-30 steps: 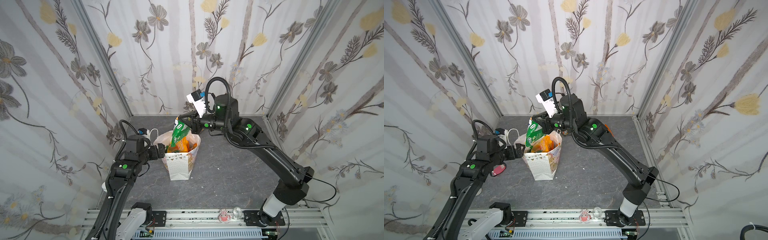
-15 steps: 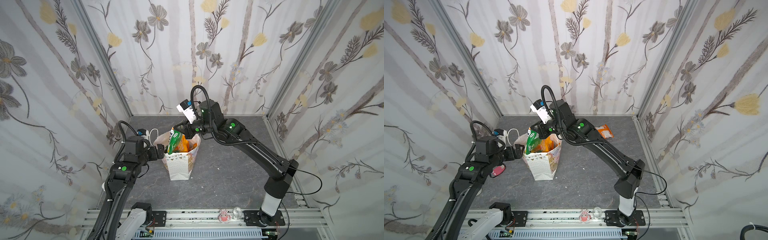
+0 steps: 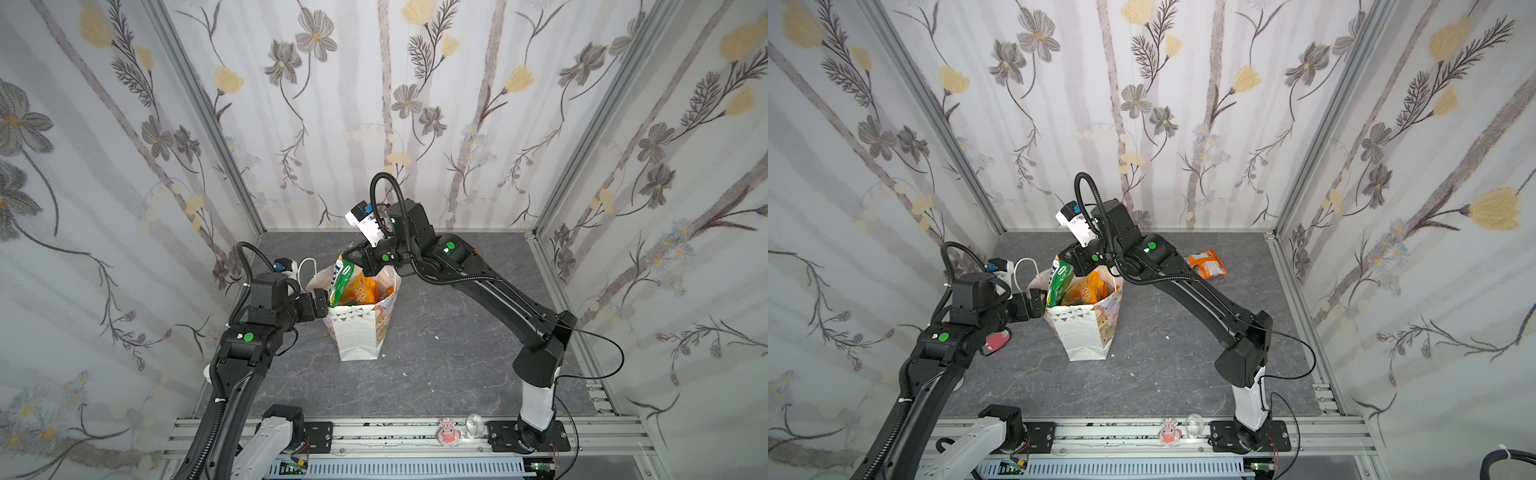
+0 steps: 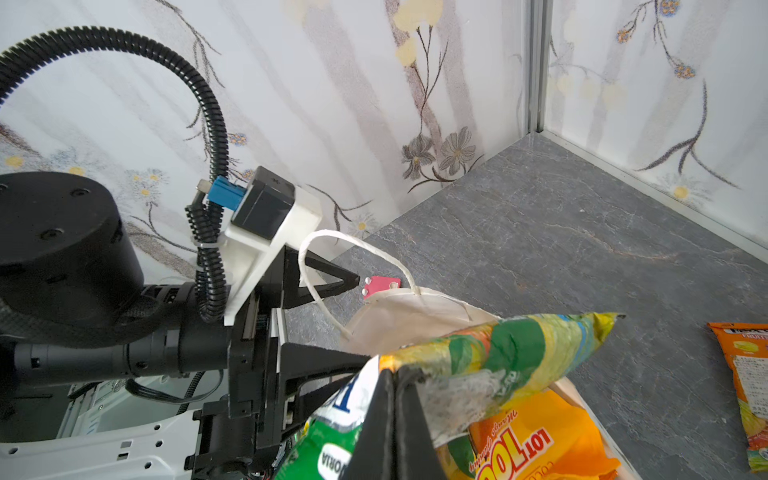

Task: Place the snacks into the paper bag
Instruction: 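Lower the Fox's bag into the paper bag and open the right gripper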

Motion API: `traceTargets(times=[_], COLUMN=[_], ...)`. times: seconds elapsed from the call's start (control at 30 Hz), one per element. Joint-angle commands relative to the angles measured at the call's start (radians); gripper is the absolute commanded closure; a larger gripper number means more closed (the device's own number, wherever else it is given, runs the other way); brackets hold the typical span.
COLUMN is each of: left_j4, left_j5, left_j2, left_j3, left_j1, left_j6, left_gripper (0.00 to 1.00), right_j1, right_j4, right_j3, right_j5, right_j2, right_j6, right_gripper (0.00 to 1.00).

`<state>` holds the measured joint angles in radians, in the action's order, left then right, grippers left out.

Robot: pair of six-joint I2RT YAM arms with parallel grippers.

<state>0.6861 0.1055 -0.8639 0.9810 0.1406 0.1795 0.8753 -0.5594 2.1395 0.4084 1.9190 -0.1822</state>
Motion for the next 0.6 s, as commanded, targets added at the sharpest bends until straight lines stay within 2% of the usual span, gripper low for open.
traceTargets(times=[0.0,0.37,0.57], left_j4=[-0.012,-0.023,-0.022], left_j5=[-0.011,-0.011,-0.013], left_j2=[0.004,0.002,0.002], left_j3=[-0.006,-0.018,-0.016], left_j1=[-0.001,-0.001,-0.001], left_j6=[-0.012,-0.012,-0.012], left_gripper=[0.0,0.0,0.0], right_j1=[-0.005,-0.004,0.008], right_j4=[-0.034,-0.183,-0.227], right_j3=[0.011,0.011,0.01], right_j5=[-0.068,-0.332,-0.457], right_j2=[-0.007,-0.092,-0.073], right_j6=[0.049,0.145,0.187], right_gripper=[1.0,1.0,1.0])
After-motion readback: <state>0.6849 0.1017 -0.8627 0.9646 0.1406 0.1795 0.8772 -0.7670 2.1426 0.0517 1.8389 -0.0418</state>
